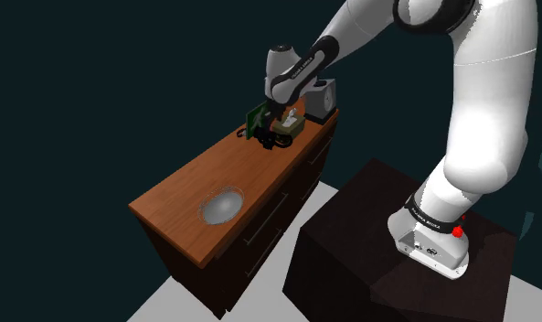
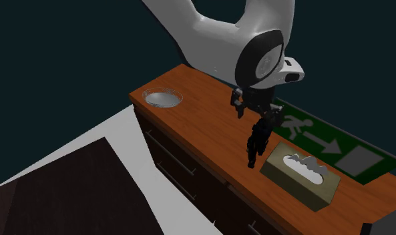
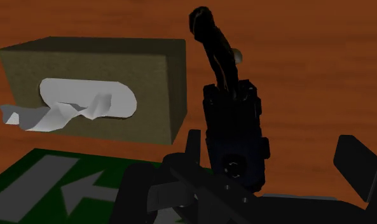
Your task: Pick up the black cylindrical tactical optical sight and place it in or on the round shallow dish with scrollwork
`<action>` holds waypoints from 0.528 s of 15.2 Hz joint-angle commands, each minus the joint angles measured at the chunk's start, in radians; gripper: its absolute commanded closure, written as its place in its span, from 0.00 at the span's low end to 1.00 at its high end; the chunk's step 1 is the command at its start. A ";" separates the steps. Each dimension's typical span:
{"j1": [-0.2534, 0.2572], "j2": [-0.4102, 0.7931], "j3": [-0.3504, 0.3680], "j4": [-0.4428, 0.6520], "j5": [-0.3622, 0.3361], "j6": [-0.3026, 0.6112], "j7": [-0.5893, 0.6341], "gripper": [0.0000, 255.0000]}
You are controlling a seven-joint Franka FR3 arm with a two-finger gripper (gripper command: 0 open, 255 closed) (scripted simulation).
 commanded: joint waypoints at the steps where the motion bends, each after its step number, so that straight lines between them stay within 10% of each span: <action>1: 0.003 0.077 -0.006 0.075 -0.006 0.007 0.000 0.00; 8: 0.007 0.223 -0.017 0.198 -0.014 0.033 -0.001 0.00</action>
